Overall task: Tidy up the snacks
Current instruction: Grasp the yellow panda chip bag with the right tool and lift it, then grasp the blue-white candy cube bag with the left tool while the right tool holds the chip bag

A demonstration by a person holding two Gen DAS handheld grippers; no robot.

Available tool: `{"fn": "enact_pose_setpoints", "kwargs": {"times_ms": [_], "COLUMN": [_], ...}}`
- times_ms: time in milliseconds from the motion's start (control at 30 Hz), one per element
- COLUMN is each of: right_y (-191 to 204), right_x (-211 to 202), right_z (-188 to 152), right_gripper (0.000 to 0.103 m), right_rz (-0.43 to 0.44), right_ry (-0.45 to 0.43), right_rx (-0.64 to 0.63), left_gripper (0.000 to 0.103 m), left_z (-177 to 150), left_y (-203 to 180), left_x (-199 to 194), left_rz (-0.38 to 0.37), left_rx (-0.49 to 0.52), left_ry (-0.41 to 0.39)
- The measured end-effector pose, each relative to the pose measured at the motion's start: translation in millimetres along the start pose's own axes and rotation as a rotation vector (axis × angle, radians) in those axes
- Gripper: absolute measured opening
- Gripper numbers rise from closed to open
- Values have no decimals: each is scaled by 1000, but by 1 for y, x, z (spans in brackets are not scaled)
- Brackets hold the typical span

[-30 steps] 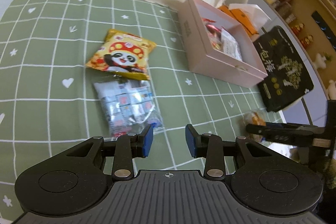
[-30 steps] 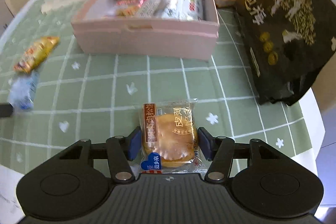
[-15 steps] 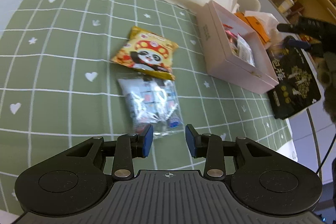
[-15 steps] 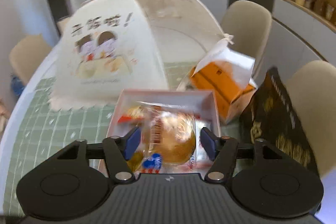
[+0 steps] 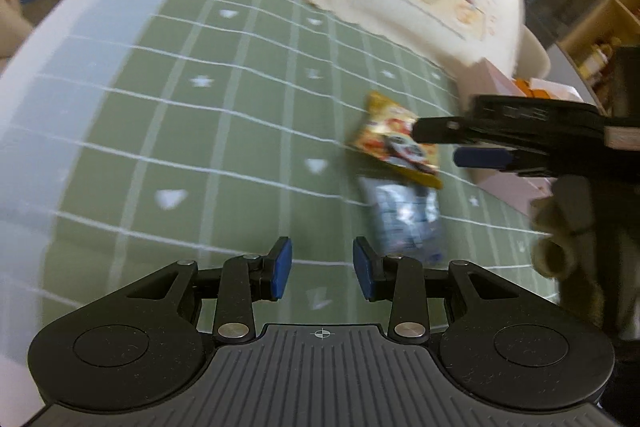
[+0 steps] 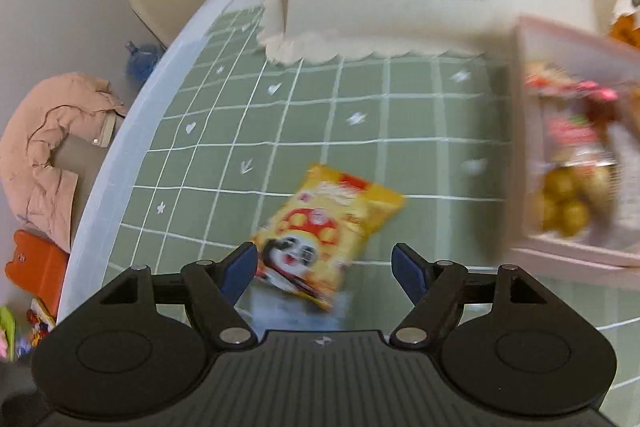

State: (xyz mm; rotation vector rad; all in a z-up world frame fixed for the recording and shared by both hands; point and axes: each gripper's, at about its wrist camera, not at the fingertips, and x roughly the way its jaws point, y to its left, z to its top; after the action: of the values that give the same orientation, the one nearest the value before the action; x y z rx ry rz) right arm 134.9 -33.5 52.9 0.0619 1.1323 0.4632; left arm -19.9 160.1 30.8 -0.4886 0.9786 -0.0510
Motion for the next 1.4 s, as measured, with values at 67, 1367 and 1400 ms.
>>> {"fn": "enact_pose_setpoints", "kwargs": {"times_ms": [67,1367,1400], "right_y": [13,-125,-126], "right_x": [16,-88,-84], "right_z": [2,-158,-158], "right_gripper": [75,92,96], "right_rz": [-92,-441,-428], "right_ry": [-12,-138,-151], "right_rx": [-14,221,233], "left_gripper": [38,39,39], "left_z": [0,-4,-8], "left_y": [10,-127,-132], "left_x": [-7,51,55], "left_rz": [8,112,133], "left_rx": [-11,570,595], "left_ry": [-6,-11,2]}}
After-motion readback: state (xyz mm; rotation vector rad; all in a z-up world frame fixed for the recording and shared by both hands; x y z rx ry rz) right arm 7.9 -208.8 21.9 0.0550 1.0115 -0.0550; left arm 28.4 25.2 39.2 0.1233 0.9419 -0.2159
